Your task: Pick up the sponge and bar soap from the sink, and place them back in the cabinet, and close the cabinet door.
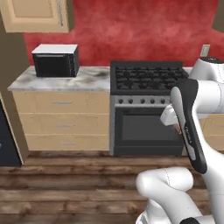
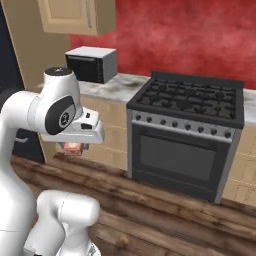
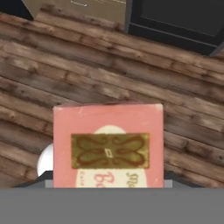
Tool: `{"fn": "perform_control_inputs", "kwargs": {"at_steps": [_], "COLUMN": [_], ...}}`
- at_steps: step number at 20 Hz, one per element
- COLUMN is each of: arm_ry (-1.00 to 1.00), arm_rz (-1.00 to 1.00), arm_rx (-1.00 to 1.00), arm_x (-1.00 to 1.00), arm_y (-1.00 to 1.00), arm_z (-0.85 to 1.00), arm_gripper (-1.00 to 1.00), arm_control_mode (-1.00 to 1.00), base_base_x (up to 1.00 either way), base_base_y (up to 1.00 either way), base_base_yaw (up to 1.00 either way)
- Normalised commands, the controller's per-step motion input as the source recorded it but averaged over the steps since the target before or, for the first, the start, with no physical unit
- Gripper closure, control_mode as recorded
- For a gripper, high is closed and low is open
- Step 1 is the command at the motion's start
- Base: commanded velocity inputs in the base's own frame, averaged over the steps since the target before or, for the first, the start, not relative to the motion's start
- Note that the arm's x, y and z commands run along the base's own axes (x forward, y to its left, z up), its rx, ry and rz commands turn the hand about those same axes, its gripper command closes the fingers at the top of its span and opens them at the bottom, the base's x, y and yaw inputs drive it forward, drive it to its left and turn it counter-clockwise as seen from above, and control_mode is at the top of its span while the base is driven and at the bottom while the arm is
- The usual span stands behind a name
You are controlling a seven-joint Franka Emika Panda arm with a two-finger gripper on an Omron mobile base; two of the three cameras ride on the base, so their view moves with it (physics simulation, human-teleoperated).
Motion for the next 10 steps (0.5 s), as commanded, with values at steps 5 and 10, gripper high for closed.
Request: {"fn": "perform_control_inputs", "kwargs": {"at_steps": [5, 10], "arm_ry": [0.00, 0.00], "arm_rz": [0.00, 0.00], "arm_rx": [0.00, 0.00], "arm_x": [0.00, 0.00], "arm_y": [0.00, 0.00], "arm_z": [0.00, 0.00], "arm_gripper": [1.00, 1.00], "arm_control_mode": [1.00, 1.00], "base_base_x": [0.34, 0.30], "base_base_y": [-0.16, -0.22], "base_base_yaw": [-0.31, -0.25]}}
